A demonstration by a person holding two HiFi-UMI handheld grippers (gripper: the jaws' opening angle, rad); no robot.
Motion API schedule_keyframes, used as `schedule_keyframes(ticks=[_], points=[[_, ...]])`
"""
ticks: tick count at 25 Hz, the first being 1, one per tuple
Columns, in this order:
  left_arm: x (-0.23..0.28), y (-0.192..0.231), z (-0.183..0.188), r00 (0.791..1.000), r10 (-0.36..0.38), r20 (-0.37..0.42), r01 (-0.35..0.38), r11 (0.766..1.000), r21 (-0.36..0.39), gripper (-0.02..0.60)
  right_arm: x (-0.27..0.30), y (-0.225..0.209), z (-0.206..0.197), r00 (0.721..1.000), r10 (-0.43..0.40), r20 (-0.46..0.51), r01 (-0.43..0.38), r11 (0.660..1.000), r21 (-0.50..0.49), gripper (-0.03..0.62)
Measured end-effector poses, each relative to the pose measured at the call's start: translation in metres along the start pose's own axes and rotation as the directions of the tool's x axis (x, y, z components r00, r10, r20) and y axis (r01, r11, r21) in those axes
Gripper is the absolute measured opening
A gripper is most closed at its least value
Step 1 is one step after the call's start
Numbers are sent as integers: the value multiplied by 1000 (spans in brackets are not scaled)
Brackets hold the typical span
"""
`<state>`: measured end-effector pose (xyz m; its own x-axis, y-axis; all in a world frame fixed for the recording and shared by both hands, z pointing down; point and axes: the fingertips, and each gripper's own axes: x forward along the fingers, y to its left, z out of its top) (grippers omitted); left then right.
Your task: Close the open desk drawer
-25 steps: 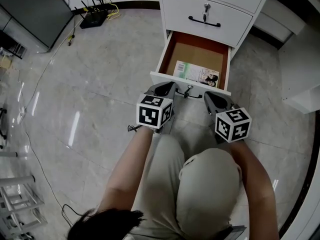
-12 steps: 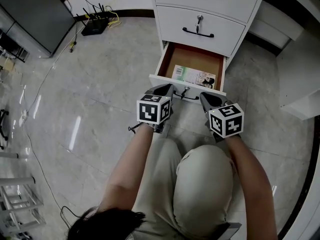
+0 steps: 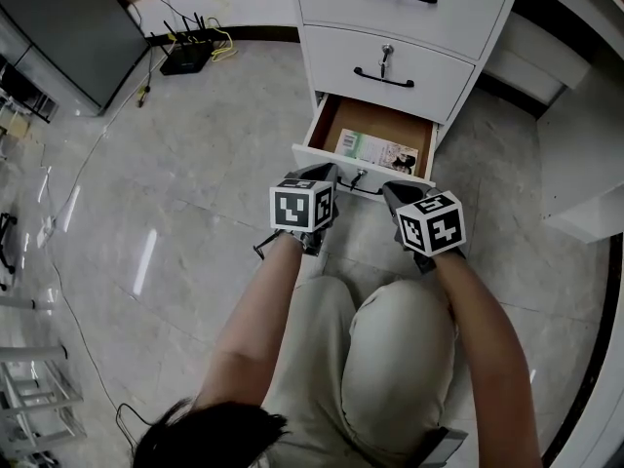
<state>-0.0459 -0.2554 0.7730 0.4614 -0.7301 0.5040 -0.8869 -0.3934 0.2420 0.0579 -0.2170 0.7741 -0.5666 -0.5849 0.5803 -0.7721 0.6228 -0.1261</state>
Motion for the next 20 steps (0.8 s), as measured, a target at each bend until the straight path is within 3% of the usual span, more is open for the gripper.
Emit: schedule_keyframes(ticks=[6,13,20], points=[[10,2,7,1000,-16,-6,16,1000,2,6,9,-10,5,999,-39,4,39,999,-16,9],[28,9,22,999,-32,5,32,999,5,6,23,-25,20,994,-87,66,85,995,44,9],[37,10,29,997,-64,32,64,998,-12,6,32,-31,26,994,-82,72,80,996,41,9]])
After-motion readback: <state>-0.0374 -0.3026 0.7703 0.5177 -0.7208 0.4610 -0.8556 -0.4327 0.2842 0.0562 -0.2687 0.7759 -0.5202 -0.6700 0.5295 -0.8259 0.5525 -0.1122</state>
